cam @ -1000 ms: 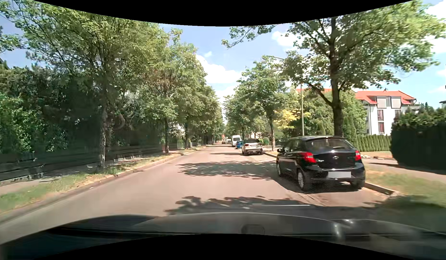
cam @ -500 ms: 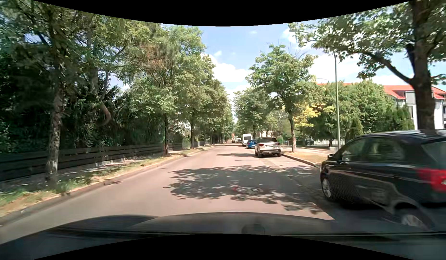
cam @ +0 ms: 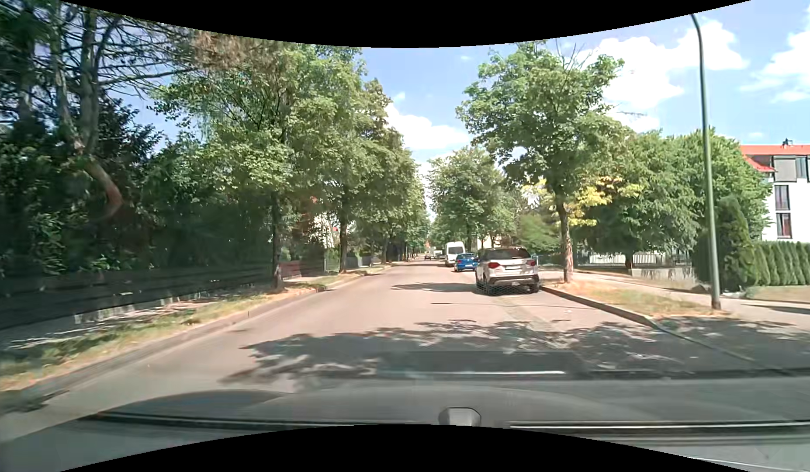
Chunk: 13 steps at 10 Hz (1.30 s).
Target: Follow the waypoints while adhering to traffic rules and regulations
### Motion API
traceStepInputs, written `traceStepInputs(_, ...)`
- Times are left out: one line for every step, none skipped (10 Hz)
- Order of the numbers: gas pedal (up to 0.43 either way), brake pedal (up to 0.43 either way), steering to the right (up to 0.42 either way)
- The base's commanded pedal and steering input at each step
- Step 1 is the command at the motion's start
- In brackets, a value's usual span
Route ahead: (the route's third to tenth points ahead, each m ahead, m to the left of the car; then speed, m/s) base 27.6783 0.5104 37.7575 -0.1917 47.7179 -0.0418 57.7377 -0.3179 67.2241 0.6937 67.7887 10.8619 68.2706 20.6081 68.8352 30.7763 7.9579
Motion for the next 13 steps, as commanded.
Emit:
traceStepInputs(0.138,0.006,-0.005)
traceStepInputs(0.138,0.006,-0.005)
traceStepInputs(0.130,0.006,-0.005)
traceStepInputs(0.118,0.006,-0.004)
traceStepInputs(0.118,0.006,-0.003)
traceStepInputs(0.110,0.006,-0.003)
traceStepInputs(0.110,0.006,-0.003)
traceStepInputs(0.110,0.006,-0.002)
traceStepInputs(0.110,0.006,0.000)
traceStepInputs(0.110,0.006,0.004)
traceStepInputs(0.110,0.006,0.005)
traceStepInputs(0.110,0.006,0.005)
traceStepInputs(0.110,0.006,0.005)
